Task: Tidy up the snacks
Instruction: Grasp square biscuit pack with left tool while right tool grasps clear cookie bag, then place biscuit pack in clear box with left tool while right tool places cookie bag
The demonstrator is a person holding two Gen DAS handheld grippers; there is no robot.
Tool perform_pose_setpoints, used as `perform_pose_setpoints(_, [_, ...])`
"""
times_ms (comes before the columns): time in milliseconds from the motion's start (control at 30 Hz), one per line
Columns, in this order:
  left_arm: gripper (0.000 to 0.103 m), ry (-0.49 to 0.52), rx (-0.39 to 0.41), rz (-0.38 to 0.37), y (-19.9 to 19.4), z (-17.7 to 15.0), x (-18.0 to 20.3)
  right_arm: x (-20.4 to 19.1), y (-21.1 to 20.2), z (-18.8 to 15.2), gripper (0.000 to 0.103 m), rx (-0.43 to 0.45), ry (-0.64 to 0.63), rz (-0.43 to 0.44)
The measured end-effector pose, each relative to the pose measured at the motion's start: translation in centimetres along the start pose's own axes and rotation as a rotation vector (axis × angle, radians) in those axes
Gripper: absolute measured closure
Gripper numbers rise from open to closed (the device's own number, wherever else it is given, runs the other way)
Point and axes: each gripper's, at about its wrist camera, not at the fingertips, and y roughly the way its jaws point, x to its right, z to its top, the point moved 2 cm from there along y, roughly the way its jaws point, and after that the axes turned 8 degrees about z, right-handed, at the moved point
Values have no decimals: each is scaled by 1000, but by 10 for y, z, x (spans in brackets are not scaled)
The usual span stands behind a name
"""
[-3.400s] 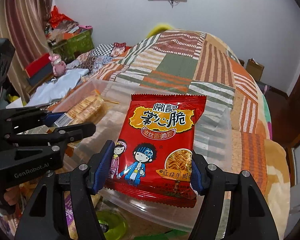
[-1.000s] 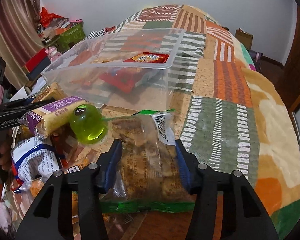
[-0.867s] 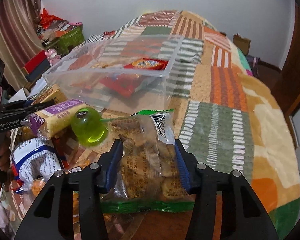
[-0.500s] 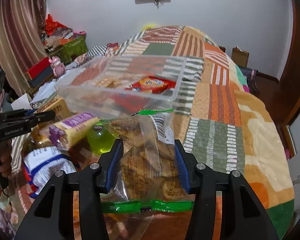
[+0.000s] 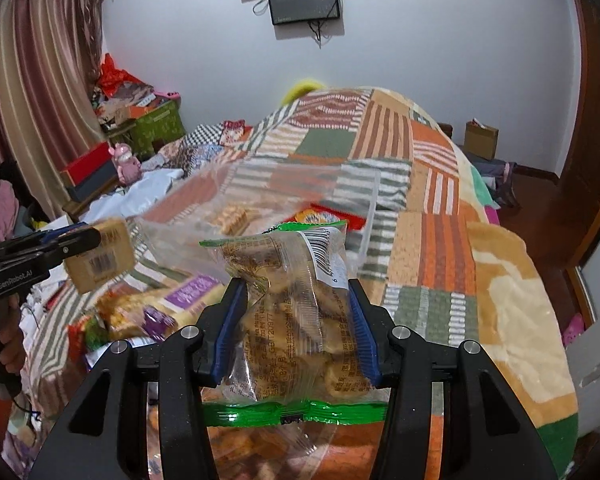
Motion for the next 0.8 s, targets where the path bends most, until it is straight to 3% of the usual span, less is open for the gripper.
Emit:
perform_pose_setpoints(567, [67, -36, 63, -23, 13, 62, 3, -15, 14, 43, 57, 63, -47, 25])
perform_pose_setpoints(800, [67, -30, 94, 18, 33, 85, 6, -20, 34, 56, 57, 42, -64, 36])
